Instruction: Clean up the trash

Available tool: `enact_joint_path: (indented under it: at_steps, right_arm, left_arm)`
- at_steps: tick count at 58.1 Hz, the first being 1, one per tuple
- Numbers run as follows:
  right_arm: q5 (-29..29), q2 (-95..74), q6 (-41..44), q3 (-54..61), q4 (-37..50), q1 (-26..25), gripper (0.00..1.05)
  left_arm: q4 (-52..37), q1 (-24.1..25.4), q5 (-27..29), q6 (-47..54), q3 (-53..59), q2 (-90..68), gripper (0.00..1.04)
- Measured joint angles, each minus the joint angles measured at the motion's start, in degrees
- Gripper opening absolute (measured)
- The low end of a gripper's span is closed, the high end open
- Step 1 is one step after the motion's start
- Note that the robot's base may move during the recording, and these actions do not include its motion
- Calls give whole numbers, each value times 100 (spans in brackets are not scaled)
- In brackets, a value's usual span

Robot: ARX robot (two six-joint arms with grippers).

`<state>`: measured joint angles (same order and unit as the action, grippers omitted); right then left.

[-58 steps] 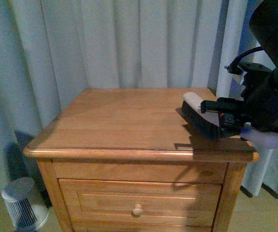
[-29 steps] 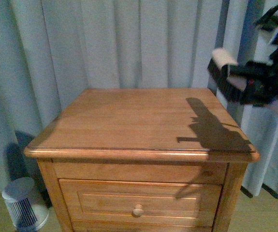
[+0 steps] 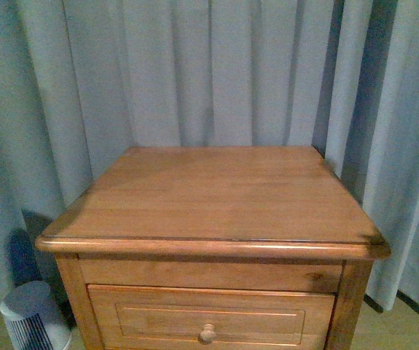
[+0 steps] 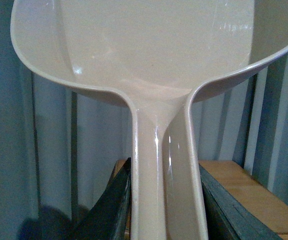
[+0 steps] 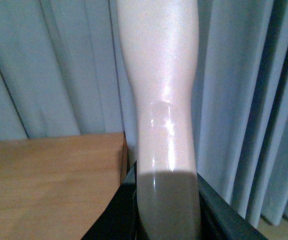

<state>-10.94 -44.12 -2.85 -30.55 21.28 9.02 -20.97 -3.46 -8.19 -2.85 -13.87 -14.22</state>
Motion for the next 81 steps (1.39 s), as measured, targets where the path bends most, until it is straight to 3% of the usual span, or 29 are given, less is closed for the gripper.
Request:
enact_joint_path:
  at_steps: [18,81]
  right_arm:
    - [-400,894,817,1189,1436,52,20]
    - [-433,855,1051,1318,1469,72,19]
  left_arm:
    - [0,0,2,0,0,0,29]
    - [9,15,2,0,9,28,29]
